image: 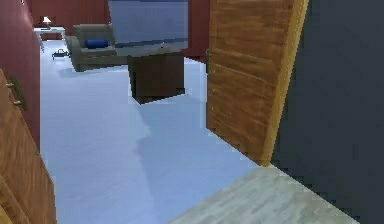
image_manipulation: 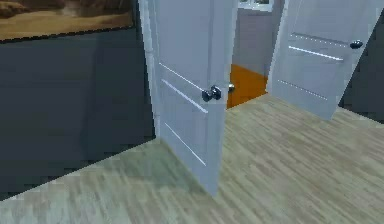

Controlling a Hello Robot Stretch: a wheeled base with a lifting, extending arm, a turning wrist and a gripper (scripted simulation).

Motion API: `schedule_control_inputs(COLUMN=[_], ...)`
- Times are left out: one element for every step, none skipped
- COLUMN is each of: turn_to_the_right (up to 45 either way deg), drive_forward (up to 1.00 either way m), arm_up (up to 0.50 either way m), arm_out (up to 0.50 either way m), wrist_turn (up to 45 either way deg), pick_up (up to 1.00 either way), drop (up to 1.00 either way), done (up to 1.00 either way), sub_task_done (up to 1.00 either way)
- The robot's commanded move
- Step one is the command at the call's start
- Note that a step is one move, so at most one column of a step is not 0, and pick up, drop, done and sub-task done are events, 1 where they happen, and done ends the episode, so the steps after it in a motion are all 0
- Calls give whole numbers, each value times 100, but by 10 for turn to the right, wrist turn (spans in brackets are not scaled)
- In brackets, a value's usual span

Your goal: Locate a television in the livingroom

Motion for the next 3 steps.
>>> schedule_control_inputs(turn_to_the_right=[0, -330, 0], drive_forward=[60, 0, 100], arm_up=[0, 0, 0], arm_out=[0, 0, 0], wrist_turn=[0, 0, 0], pick_up=[0, 0, 0], drop=[0, 0, 0], done=[0, 0, 0], sub_task_done=[0, 0, 0])
